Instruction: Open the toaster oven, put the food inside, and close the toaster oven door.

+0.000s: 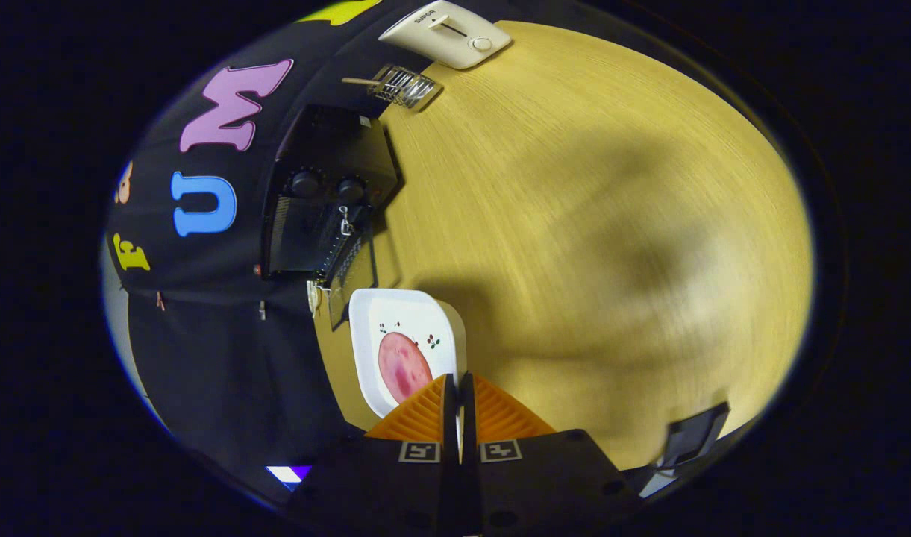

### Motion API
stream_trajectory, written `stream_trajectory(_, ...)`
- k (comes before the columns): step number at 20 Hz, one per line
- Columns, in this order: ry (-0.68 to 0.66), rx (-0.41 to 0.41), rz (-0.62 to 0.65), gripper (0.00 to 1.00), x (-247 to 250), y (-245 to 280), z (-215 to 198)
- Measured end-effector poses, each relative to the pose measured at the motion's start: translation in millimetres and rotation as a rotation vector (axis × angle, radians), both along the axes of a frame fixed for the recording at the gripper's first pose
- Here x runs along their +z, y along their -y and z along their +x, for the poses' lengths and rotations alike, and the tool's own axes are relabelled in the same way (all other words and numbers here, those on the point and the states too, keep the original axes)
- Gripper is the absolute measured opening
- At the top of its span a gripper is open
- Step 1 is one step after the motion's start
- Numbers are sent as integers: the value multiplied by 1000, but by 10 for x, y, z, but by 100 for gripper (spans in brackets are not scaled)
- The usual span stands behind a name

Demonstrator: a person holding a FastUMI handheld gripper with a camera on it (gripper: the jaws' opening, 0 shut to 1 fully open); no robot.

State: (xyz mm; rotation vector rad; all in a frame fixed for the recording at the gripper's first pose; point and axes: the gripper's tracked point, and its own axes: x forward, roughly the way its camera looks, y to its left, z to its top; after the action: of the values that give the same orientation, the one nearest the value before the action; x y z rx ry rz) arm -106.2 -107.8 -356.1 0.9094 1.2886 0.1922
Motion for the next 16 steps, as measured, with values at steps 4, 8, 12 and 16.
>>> stream_trajectory(4,14,-213,55,5,209,-552,159)
stream_trajectory(8,9,-399,85,5,206,-1117,358)
stream_trajectory(12,21,-585,78,5,159,-1467,764)
stream_trajectory(16,26,-725,55,5,102,-1744,1173)
